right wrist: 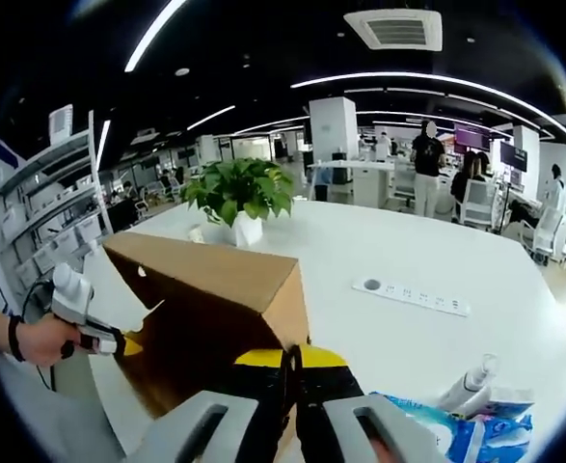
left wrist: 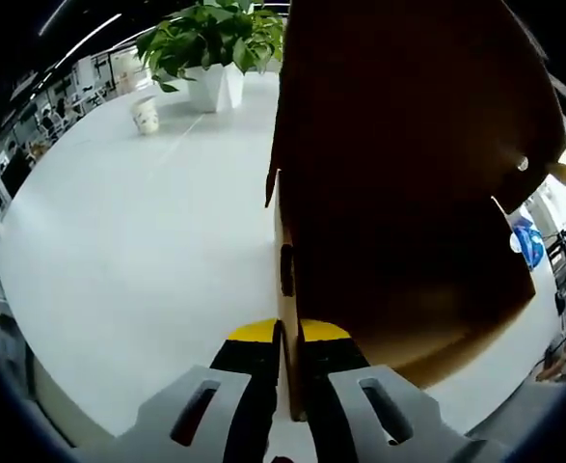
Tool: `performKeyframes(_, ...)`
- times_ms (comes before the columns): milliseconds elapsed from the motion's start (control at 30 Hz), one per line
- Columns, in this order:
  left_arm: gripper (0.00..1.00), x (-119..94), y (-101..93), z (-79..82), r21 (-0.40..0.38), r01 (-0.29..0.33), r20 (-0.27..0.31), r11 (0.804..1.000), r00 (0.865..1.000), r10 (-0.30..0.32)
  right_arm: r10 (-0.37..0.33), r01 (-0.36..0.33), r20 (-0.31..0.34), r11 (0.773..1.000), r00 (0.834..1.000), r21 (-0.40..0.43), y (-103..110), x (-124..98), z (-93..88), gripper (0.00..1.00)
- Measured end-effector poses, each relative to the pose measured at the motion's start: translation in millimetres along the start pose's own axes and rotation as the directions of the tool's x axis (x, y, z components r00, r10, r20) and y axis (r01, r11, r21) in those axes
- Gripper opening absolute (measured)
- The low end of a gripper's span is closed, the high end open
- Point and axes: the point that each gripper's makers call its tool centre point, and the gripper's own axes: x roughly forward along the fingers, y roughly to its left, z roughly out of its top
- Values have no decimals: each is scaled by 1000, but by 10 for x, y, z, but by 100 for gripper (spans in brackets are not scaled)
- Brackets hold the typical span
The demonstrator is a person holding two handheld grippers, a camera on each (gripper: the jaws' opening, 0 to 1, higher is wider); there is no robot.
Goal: Operate the shoe box by opening the lid, removing the specified soft item, and placing it in the target area until the item is outside and the box remains undamaged.
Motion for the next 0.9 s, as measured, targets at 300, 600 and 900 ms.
performKeyframes(300, 9, -9, -31, -4, 24, 74, 8, 997, 997, -74, -22, 22, 20, 999, 1000, 29, 49, -75, -113, 0)
performKeyframes(600, 15, -51, -67, -5, 100, 192, 34, 976, 980, -196, -19, 17, 36, 999, 999, 51, 105, -123, -247, 0)
performKeyframes(900, 17, -109, -56, -24, 153, 221, 17, 963, 974, -226, -16, 13, 35, 996, 999, 85, 164, -150, -370, 0)
